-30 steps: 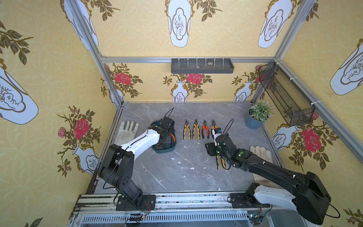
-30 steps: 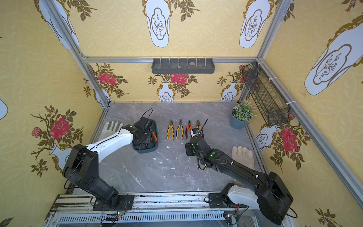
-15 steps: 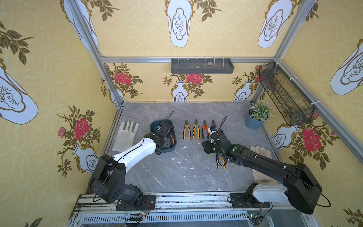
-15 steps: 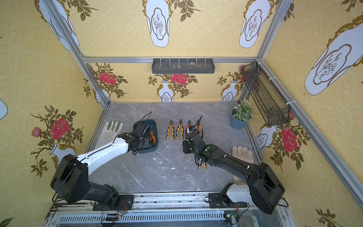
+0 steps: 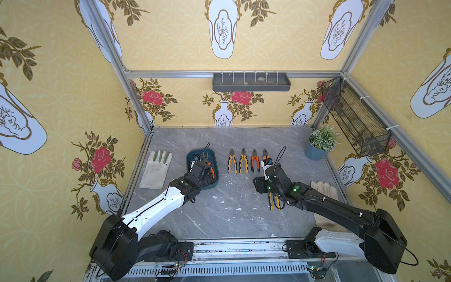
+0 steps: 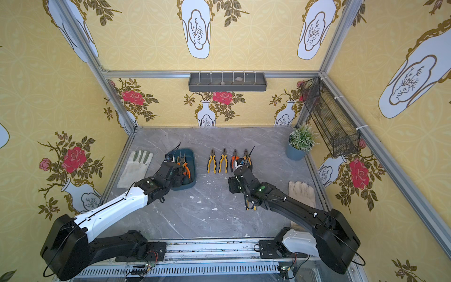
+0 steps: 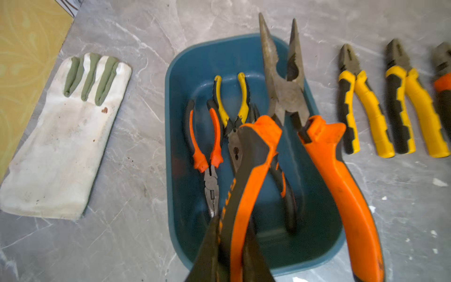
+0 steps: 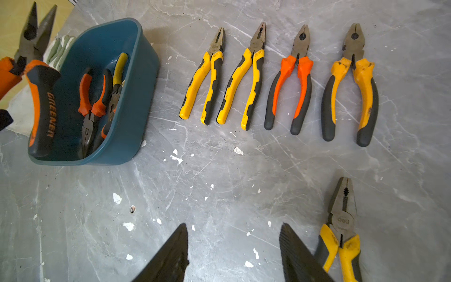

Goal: Take the pliers out of the storage box
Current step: Pick up the pliers from the storage box.

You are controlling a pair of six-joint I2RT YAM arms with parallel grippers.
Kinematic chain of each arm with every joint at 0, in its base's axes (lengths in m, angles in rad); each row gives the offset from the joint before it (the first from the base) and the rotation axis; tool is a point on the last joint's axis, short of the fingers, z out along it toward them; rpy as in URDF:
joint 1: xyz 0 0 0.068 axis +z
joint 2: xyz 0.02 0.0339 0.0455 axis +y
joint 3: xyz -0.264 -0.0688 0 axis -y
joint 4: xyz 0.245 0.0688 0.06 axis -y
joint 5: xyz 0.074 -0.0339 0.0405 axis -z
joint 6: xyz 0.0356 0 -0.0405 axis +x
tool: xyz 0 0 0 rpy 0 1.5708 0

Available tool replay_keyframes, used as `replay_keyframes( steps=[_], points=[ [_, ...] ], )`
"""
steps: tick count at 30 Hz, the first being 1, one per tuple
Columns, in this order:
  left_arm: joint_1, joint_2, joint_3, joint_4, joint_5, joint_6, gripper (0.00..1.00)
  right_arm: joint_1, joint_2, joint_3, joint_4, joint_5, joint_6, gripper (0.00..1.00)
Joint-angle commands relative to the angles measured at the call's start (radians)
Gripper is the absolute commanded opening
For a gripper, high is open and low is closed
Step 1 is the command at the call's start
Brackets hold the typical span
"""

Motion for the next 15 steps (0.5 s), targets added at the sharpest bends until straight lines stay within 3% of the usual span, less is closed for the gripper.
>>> replay_keyframes(
  steps=[1,7,15],
  points=[
    [-0.015,-0.049,-0.03,0.162,-0.025,0.055,0.0,0.0,0.001,0.005,0.039,0.024,0.008,0.6],
    [-0.031,-0.133,-0.101,0.3,-0.035,0.138,0.0,0.001,0.051,0.184,-0.102,0.041,0.036,0.59],
    [-0.092,-0.163,-0.206,0.495,-0.046,0.225,0.0,0.031,0.326,0.681,-0.35,-0.101,0.113,0.64]
  ],
)
